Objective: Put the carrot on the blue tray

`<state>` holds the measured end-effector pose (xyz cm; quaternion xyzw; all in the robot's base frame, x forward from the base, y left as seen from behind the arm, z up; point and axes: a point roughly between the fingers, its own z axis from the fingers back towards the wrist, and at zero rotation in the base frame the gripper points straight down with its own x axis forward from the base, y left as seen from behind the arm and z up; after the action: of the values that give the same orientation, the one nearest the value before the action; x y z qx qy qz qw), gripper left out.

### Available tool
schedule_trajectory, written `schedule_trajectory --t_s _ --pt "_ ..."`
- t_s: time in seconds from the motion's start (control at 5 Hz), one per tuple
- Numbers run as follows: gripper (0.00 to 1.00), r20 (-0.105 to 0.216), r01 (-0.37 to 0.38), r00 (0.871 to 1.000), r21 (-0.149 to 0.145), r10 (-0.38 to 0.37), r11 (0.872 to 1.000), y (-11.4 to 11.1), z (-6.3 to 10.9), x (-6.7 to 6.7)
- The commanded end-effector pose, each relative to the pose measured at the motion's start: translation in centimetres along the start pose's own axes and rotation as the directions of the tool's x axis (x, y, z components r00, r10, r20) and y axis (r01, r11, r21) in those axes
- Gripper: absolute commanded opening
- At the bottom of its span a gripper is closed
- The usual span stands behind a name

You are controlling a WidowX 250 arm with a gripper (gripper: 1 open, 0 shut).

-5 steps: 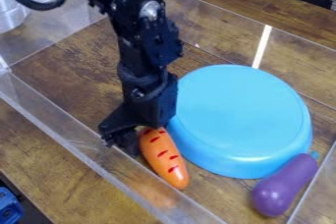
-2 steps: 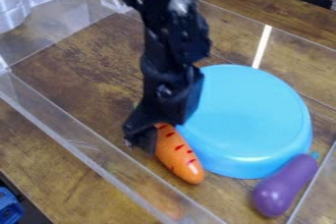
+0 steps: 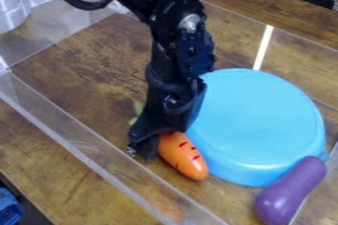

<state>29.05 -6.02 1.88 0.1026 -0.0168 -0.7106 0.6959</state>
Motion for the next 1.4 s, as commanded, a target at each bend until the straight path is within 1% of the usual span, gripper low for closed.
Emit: schedule_trajectory --t_s 0.0,0.2,0.6,1.0,1.2 --pt "0.0 0.031 -0.013 0.999 0.067 0.011 0.998 1.9 0.6 0.2" --pt "0.0 0.032 0.011 0.999 0.067 -0.014 0.998 1.9 0.5 0.1" --pt "0.0 0.014 -0.056 0.998 0.054 0.055 0.997 2.0 0.7 1.7" --pt "0.0 0.016 -0.013 1.0 0.055 0.012 0.998 1.1 0.7 0.1" --pt "0.0 0.008 -0.044 0.999 0.048 0.043 0.998 0.9 0.6 -0.2"
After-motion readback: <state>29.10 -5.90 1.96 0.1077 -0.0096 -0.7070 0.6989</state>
